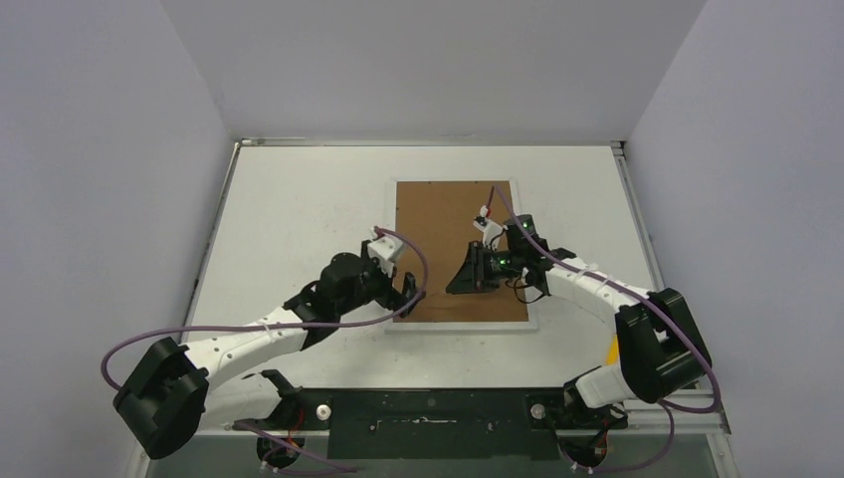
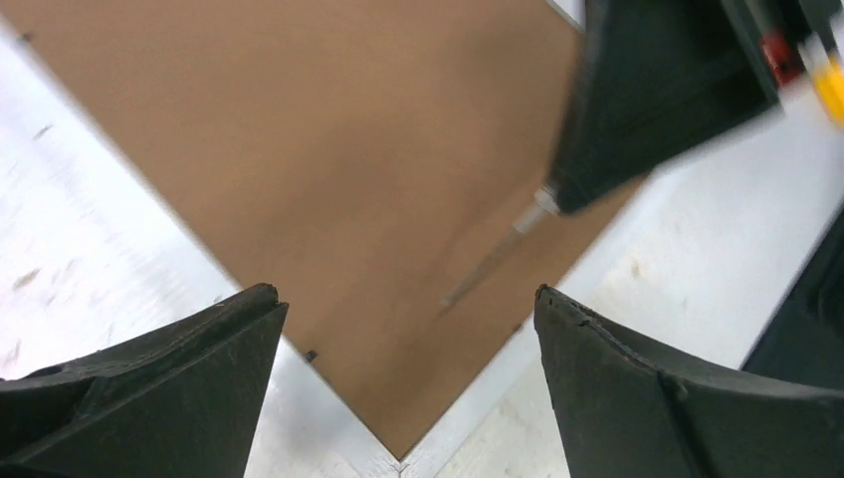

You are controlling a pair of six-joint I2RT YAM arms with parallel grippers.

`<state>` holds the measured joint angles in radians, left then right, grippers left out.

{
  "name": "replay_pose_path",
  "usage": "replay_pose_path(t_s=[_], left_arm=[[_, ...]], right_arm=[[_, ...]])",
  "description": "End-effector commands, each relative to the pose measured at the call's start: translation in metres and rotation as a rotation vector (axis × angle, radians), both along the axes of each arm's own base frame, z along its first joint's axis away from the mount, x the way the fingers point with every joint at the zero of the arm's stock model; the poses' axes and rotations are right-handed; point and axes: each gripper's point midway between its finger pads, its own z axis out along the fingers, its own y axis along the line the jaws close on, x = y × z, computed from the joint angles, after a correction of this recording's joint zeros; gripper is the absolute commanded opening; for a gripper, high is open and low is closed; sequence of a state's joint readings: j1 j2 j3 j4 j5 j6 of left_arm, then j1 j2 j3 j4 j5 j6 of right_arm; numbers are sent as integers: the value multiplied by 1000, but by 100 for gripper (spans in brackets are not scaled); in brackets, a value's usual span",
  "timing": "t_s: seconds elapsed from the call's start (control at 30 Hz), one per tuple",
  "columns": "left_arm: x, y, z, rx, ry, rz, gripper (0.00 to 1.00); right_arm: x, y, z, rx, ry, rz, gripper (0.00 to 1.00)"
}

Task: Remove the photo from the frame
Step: Release the photo frame item from the photo frame.

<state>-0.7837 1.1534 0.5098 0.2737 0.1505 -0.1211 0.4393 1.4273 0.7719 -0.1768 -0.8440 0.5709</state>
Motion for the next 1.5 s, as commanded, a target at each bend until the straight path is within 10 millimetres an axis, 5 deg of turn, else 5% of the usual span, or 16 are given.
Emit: replay_pose_path(t_s=[0.0,0.2,0.3,0.47,0.73,1.47], left_arm=[[39,48,13,-169,178,444,97],[44,88,1,-265,340,626,97],[39,87,-4,-285,375,607,97],[34,85,-18,-232,467,609,72],[28,76,-43,-170,586,580,50],[34,60,-61,-180,626,527,36]], right_arm=[[21,16,9,106,-40,-60,5],[20,37,2,153,2,-70,5],[22,47,-3,173,26,-85,5],[27,52,-17,190,92,-124,5],[31,51,-40,166,186,-166,5],[42,42,-70,128,357,-295,5]])
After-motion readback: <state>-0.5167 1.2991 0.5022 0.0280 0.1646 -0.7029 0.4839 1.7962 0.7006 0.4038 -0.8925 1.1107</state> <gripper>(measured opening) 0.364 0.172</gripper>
